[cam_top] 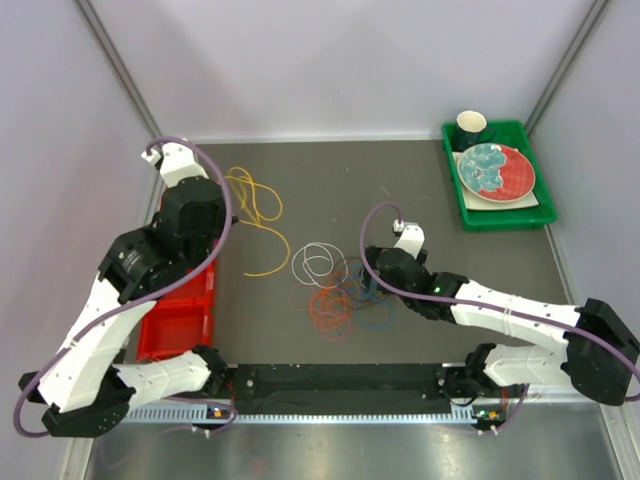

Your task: Untangle the cables

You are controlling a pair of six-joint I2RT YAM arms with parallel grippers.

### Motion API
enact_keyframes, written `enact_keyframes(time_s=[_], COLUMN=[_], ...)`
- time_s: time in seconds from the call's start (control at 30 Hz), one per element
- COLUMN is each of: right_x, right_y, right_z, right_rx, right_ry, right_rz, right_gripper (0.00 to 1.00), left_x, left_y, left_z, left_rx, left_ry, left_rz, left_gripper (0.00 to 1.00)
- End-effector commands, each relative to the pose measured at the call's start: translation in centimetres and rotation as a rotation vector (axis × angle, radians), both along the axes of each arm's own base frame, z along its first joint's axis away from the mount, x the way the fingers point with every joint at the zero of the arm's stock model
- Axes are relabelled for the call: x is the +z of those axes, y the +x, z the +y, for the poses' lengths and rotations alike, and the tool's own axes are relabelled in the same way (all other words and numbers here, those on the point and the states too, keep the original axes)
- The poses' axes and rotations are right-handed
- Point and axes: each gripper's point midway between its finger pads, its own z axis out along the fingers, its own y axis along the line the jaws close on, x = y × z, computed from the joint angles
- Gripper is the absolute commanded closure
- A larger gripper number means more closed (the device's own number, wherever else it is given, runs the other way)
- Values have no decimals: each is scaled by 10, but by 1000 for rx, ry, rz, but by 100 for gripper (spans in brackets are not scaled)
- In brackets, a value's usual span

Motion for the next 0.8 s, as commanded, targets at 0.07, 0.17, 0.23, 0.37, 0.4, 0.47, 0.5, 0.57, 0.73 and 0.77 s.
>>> enact_keyframes(time_s=[0.07,0.17,0.23,0.37,0.4,0.47,0.5,0.57,0.73,0.77], right_x=[21,22,21,22,23,22,23,23,23,24], right_y=[7,7,7,7,7,8,8,7,8,8], right_z=[11,10,10,10,11,11,11,11,11,12], right_rx=[9,9,10,11,14,14,14,17,19,19], right_ry=[39,42,43,47,46,45,45,46,42,45], right_rz=[-34,-35,-34,-38,-40,-40,-41,-43,-46,-48], right_gripper=[1,1,1,1,1,1,1,1,1,1], left_x=[-5,-19,-23,-38,-40,-45,-49,-56,-72,-76], left_y=[11,39,57,90,96,111,116,128,153,163], left_z=[50,66,97,130,135,153,157,179,209,213], left_rx=[179,214,291,376,382,432,439,499,568,576], left_ry=[269,248,204,148,133,99,90,70,22,8], left_rz=[38,93,106,138,142,144,146,148,159,154], left_gripper=[100,100,100,100,100,100,100,100,100,100])
